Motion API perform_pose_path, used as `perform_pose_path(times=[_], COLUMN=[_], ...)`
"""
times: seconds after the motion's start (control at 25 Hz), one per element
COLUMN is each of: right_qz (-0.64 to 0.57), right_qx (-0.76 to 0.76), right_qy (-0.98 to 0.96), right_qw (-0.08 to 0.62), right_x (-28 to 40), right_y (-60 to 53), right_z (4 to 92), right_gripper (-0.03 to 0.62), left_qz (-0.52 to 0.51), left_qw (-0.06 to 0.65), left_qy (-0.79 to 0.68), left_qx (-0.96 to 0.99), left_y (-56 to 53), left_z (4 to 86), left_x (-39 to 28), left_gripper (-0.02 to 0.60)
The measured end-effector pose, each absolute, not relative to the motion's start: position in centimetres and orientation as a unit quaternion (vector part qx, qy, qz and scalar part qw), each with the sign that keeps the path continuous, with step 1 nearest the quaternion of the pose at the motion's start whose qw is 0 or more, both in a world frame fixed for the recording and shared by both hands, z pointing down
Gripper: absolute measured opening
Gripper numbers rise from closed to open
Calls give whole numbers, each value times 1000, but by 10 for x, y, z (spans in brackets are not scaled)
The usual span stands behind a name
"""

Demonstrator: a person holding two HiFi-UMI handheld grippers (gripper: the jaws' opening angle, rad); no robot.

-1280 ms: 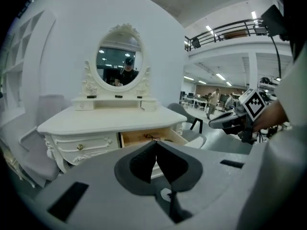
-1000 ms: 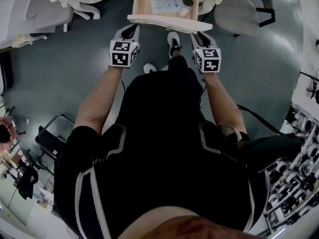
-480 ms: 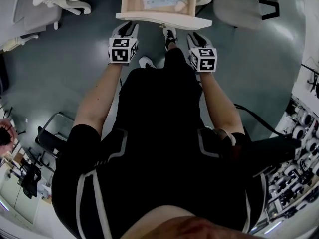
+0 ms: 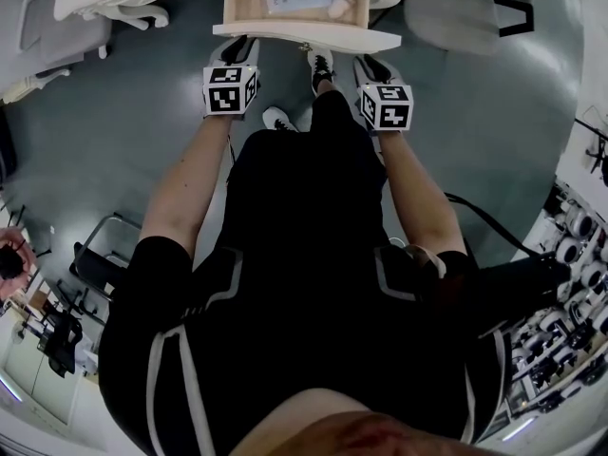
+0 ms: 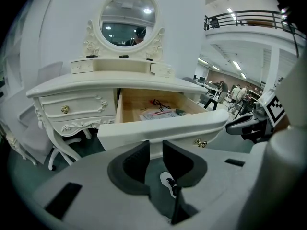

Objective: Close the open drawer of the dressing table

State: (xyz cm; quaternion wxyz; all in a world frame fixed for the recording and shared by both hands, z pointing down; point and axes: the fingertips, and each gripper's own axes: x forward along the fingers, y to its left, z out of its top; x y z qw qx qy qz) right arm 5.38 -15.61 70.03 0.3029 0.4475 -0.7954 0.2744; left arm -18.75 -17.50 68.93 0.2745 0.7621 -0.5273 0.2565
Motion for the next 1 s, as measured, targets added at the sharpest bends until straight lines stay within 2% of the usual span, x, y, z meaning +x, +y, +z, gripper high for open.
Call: perform_pose_path(times=[1.0], right_qz=[302], right_qx=[431], right_qy=[-790], right_qw=[315], right_x=[55], right_y=[-243], right_z=[710], right_gripper=[67], left_qz=[268], left_qw=[283], left_qy=[-543], left_qx=[744], left_y=[-263], left_z=[686], left_x=[-191], left_gripper=[86])
